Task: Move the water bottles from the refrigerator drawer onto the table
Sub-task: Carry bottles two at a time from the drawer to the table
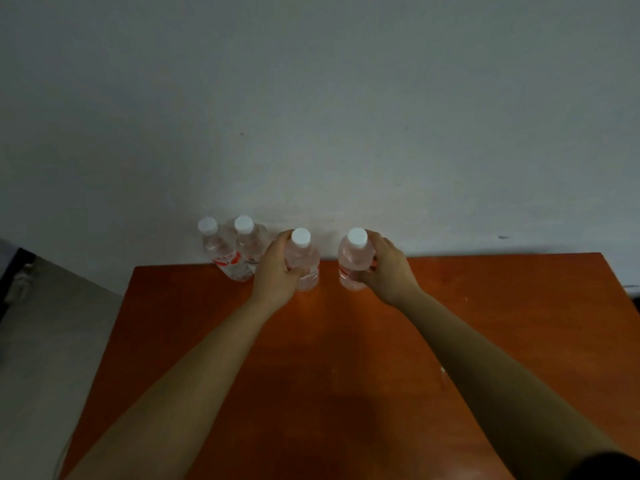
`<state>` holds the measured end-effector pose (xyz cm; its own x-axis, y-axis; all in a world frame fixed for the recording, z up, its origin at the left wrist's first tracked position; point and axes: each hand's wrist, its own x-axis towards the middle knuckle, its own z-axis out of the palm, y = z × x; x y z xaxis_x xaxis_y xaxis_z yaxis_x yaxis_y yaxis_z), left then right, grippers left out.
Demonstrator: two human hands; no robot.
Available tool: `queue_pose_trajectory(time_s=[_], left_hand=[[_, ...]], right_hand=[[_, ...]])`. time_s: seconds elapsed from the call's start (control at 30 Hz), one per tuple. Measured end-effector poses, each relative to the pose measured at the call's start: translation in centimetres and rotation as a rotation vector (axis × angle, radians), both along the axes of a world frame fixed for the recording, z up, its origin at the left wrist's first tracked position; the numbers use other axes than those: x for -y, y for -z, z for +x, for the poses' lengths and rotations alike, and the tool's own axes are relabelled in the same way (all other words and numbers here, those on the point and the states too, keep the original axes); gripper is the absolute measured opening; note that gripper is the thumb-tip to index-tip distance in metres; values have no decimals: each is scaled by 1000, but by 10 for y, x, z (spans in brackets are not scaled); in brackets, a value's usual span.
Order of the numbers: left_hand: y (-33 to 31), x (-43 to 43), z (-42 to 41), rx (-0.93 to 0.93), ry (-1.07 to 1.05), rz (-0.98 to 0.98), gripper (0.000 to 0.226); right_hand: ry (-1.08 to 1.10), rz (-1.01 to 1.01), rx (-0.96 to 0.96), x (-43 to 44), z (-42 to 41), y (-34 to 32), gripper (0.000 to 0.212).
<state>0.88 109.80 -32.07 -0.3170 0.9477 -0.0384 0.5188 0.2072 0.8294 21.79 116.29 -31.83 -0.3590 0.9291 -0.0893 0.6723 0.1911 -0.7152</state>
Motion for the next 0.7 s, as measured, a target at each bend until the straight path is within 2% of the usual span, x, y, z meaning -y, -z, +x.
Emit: queue_pose_trajectory(time_s=[0.13, 0.33, 0.53, 0.7], left_hand=[[3, -20, -2, -63, 11, -10, 67], [6, -33, -7, -274, -35, 44, 63], [13, -29, -7, -325, -71, 16, 69], [16, -27, -5, -327, -84, 33, 64]], right_hand=[[-39, -31, -66, -20, -19, 9, 75], [-94, -61, -87, -35, -39, 28, 75], [-136, -27, -118, -40, -49, 35, 74], [-141, -54, -191, -39, -48, 41, 75]])
